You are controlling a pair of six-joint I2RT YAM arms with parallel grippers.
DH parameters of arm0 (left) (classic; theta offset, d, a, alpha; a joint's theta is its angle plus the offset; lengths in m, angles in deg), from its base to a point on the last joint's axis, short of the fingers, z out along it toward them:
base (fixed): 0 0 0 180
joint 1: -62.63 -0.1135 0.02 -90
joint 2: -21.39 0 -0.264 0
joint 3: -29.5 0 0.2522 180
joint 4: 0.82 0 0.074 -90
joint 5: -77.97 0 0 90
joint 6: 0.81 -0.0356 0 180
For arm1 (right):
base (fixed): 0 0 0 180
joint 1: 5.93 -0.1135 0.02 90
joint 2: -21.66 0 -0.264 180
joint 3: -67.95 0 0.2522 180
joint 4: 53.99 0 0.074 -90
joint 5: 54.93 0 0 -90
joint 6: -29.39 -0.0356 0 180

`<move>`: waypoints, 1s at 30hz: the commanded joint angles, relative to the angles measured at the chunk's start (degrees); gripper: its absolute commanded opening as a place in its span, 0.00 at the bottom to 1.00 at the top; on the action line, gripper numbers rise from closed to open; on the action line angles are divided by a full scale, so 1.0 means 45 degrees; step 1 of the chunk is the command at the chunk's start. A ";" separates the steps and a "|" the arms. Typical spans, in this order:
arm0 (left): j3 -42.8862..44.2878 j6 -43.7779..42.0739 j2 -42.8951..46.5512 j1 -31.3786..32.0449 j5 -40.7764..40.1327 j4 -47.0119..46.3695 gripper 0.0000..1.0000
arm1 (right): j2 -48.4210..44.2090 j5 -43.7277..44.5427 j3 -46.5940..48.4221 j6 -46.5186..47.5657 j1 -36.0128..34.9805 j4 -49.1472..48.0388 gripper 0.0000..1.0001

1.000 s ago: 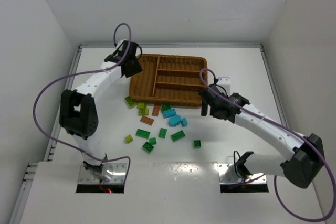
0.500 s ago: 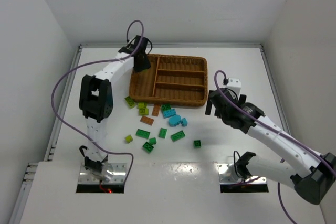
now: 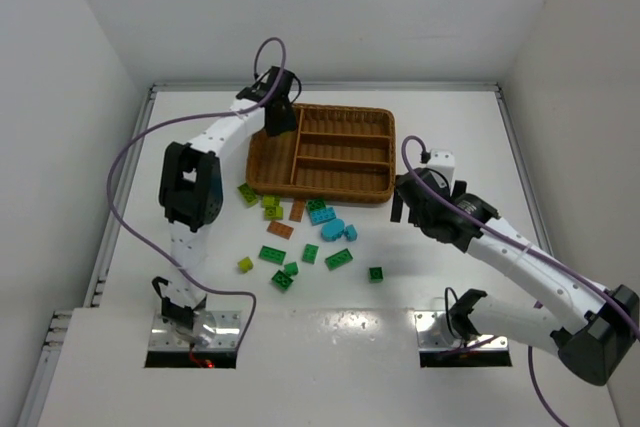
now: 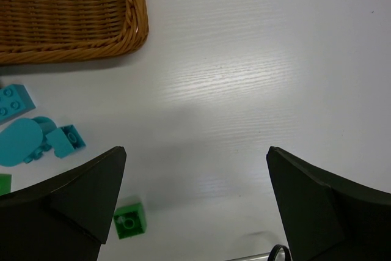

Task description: Sort the legos into containers by color

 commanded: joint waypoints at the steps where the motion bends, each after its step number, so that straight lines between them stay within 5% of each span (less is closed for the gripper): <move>1: 0.0315 0.0018 -0.0166 0.0008 -0.0252 0.0257 0.00 | -0.0152 -0.0115 0.0020 0.0081 -0.0029 -0.0110 1.00; 4: 0.0763 -0.0098 -0.0440 0.0007 -0.0252 0.0450 0.30 | -0.0152 -0.0115 0.0020 0.0081 -0.0029 -0.0110 1.00; 5: 0.0900 -0.0235 -0.0440 0.0007 -0.0117 0.0568 0.57 | -0.0152 -0.0115 0.0020 0.0081 -0.0029 0.0006 1.00; 8: 0.0901 -0.0489 0.0319 0.0123 -0.0115 0.0860 0.84 | -0.0289 -0.0115 0.0020 0.0081 -0.0029 0.0007 1.00; 14: -0.1613 -0.0335 0.3227 -0.0127 -0.1561 0.1155 0.73 | -0.0289 -0.0368 -0.0096 0.0081 -0.0029 -0.0109 1.00; 19: -0.6220 0.0737 0.6587 -0.0890 -0.1893 0.0493 0.60 | -0.0406 -0.0641 -0.0349 0.0081 -0.0029 -0.0345 1.00; 22: -0.8819 0.1870 0.7661 -0.1417 -0.0727 -0.0405 0.63 | -0.0406 -0.0780 -0.0468 0.0081 -0.0029 -0.0501 1.00; 30: -1.1091 0.2537 0.7646 -0.1401 -0.0115 -0.1519 0.61 | -0.0289 -0.1053 -0.0468 0.0081 -0.0029 -0.0657 1.00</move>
